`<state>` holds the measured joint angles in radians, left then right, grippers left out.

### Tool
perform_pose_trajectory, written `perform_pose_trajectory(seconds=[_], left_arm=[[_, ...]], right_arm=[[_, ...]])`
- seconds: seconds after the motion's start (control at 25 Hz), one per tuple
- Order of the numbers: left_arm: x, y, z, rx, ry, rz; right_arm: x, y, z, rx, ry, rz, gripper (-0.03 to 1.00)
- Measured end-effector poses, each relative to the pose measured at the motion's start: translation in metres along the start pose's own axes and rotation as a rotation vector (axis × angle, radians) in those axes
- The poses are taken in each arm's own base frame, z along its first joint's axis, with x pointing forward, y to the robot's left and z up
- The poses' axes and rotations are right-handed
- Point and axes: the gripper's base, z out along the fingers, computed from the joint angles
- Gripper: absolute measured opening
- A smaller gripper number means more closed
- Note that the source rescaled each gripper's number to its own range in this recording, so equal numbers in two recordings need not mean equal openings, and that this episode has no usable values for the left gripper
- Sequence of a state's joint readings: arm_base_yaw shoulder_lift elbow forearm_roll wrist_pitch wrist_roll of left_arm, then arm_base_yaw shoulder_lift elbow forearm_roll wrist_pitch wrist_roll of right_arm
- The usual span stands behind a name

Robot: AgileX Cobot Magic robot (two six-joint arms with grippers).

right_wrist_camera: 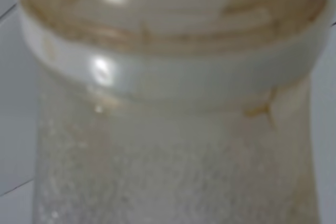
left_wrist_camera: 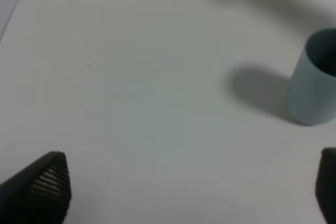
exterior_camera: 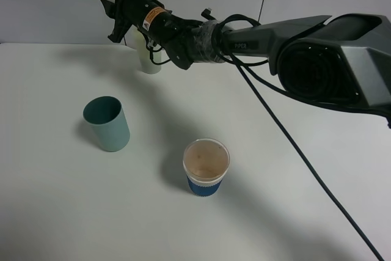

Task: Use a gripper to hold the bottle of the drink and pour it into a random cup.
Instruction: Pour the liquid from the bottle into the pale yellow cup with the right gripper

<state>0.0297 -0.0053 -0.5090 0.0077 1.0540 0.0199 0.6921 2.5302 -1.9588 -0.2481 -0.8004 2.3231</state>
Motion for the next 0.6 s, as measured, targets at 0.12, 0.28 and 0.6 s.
perform_pose_trajectory(seconds=[0.12,0.28,0.6], left_arm=[[0.0,0.0,0.0,0.0,0.0,0.0],[0.0,0.0,0.0,0.0,0.0,0.0],[0.0,0.0,0.0,0.0,0.0,0.0]], right_arm=[[0.001,-0.001,0.0,0.006,0.008,-0.015,0.01],[0.004,-0.003,0.0,0.031,0.043,-0.141,0.01],[0.012,0.001,0.002,0.066,0.098,-0.449,0.01]])
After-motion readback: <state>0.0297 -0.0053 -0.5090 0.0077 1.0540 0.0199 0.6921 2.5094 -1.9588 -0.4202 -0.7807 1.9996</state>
